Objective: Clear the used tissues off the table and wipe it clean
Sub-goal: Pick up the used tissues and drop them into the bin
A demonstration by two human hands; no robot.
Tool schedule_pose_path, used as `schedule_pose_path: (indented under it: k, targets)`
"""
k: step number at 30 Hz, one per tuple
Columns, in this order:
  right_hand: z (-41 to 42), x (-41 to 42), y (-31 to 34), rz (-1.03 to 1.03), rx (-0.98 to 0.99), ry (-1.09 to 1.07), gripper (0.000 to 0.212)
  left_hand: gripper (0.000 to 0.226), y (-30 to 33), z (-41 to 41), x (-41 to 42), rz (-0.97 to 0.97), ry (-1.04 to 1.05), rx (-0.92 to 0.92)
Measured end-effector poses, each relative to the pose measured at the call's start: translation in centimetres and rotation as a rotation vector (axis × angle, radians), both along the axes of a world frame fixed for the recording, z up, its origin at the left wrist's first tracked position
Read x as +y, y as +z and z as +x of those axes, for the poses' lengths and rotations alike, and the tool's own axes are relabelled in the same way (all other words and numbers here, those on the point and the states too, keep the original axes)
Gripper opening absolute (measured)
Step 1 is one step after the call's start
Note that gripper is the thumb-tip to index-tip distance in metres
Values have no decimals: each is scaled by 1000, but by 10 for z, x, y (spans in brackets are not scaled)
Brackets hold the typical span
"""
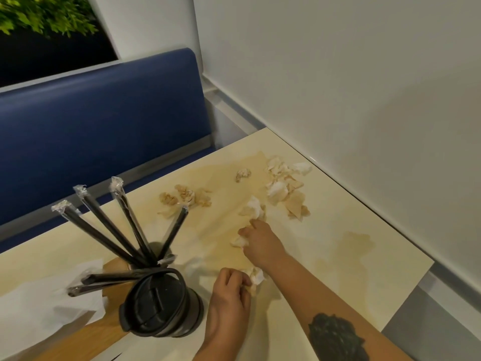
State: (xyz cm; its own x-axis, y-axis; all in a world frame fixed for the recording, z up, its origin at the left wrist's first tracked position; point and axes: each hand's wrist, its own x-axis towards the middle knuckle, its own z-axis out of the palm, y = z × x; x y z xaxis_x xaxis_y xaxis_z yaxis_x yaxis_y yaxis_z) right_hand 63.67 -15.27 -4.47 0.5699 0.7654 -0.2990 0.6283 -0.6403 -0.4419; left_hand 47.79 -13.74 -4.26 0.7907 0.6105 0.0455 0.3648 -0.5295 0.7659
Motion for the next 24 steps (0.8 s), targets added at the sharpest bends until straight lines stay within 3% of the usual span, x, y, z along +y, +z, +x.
schedule_pose_path:
  k: [6,9,16,24]
  targets:
    - [0,1,-8,1,-154,24,36,40,-3,-3,5,1,-5,5]
    - [3,-7,-5,36,-138,11,36,39,-1,-1,6,-10,-3,6]
    - [6,-29,-1,271,-67,-274,28,47,5,7,3,-21,-12,1]
    - [9,-69,25,587,-54,-507,26,37,14,23,-10,-35,-73,33]
